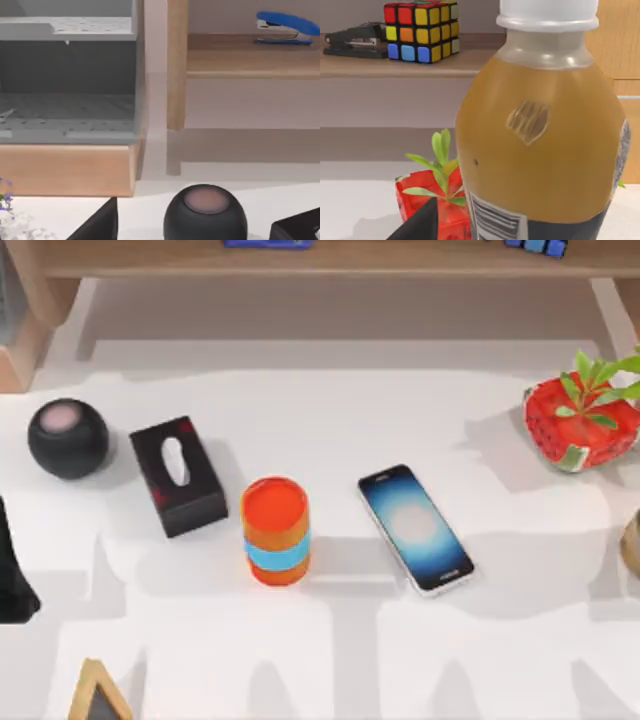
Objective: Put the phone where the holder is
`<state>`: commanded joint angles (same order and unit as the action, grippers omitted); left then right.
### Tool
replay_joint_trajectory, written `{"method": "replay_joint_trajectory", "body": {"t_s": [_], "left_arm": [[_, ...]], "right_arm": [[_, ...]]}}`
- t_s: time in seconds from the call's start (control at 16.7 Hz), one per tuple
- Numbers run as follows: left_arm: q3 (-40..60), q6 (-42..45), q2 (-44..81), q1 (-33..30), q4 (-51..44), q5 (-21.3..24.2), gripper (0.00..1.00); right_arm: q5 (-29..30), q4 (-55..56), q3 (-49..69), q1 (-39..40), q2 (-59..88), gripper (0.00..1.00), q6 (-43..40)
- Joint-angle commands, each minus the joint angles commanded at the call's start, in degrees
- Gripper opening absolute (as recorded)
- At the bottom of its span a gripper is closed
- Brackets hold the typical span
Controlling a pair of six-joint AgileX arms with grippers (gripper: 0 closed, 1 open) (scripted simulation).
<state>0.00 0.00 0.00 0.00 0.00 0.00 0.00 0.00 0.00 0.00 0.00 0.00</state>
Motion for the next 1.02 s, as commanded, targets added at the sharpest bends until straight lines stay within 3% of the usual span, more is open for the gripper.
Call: {"method": "replay_joint_trajectory", "body": {"t_s": [0.42, 0.72, 1.02], "left_arm": [[0.0, 0.0, 0.0, 0.0, 0.0, 0.0, 1.0], [0.0, 0.0, 0.0, 0.0, 0.0, 0.0, 1.0], [0.0, 0.0, 0.0, 0.0, 0.0, 0.0, 1.0]], "right_arm": [[-0.27, -3.13, 8.6, 1.84, 6.6, 1.0, 0.84], [-0.07, -13.23, 29.96, 5.87, 24.77, 1.0, 1.58], [0.68, -29.65, 55.93, 11.68, 52.82, 1.0, 1.78]]}}
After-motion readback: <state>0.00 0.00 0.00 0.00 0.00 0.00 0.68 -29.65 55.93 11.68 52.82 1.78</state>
